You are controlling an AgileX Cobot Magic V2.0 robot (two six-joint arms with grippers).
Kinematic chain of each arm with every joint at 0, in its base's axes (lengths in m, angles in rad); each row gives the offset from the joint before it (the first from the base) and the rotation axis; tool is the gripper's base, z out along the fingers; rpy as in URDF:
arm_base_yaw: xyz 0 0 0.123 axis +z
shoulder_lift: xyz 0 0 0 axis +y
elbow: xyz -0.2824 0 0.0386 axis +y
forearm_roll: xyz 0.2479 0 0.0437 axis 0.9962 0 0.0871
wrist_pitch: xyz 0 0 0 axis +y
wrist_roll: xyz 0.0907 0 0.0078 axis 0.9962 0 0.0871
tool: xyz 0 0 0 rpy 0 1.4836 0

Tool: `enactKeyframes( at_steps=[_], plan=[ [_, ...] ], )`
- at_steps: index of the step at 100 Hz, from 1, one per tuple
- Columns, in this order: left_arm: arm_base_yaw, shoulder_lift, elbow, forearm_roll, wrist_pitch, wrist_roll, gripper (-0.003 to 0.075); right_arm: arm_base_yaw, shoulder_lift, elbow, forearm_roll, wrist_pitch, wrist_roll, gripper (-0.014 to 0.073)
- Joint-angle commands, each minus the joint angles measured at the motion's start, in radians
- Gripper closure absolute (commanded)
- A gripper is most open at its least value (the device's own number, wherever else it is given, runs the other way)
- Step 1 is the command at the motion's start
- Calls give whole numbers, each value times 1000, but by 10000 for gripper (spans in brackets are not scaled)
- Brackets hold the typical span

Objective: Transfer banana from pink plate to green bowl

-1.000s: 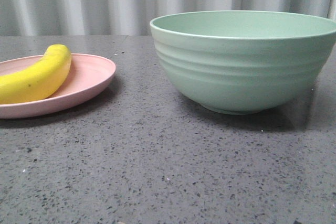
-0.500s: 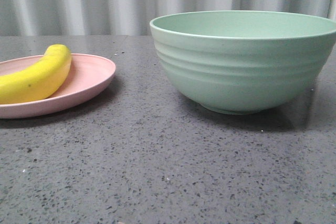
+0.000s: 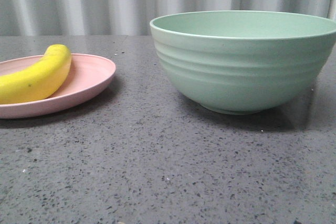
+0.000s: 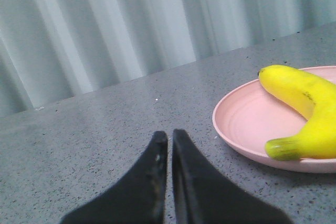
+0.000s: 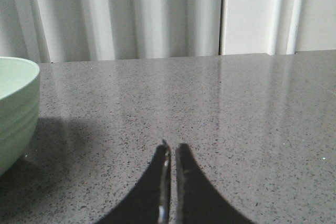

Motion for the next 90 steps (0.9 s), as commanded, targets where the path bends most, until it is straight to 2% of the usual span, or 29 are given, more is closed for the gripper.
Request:
enactKeyframes(
  at_steps=[1, 90],
  plan=[
    [1, -28, 9, -13, -79, -1, 741, -4, -23, 21, 2, -71, 1, 657],
    [1, -28, 9, -42, -107, -8, 741, -4, -23, 21, 2, -77, 1, 657]
  ],
)
